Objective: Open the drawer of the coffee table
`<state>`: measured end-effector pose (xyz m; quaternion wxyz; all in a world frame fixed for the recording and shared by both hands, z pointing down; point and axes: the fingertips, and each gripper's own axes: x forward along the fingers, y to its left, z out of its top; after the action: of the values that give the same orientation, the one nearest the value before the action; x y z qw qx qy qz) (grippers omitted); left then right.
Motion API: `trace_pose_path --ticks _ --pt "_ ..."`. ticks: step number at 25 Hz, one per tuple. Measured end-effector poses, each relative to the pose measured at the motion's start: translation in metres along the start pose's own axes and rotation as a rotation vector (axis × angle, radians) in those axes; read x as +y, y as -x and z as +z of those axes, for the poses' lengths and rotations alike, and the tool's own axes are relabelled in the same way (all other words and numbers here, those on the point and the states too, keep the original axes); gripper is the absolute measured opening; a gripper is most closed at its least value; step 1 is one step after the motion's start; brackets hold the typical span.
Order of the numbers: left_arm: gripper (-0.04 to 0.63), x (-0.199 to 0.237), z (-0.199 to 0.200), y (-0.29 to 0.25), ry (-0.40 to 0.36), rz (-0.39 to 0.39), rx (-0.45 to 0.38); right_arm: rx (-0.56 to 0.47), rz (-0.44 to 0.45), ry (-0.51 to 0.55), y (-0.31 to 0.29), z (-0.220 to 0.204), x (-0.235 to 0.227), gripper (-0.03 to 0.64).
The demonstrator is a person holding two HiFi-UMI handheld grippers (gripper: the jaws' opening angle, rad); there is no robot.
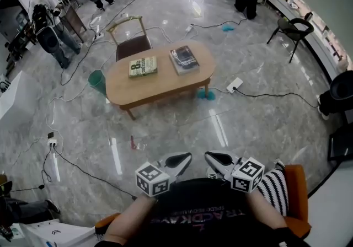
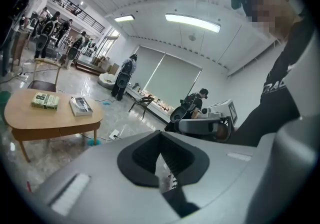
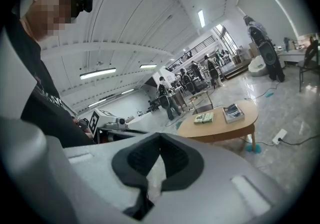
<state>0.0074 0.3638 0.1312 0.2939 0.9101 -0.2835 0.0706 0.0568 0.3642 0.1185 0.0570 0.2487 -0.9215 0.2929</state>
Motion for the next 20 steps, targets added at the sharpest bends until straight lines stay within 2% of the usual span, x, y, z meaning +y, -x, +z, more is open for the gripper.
trace_pose_path --ticks 10,20 --pt "0.0 -0.004 0.0 -0.035 -0.031 -0.015 0.046 -0.035 -0.026 -0.043 0.02 0.005 -0.033 0.002" --pt "0.002 -0.001 0.008 -0.08 -0.024 0.021 0.057 -0.058 -0.015 -0.077 0.041 0.017 -0.077 0.002"
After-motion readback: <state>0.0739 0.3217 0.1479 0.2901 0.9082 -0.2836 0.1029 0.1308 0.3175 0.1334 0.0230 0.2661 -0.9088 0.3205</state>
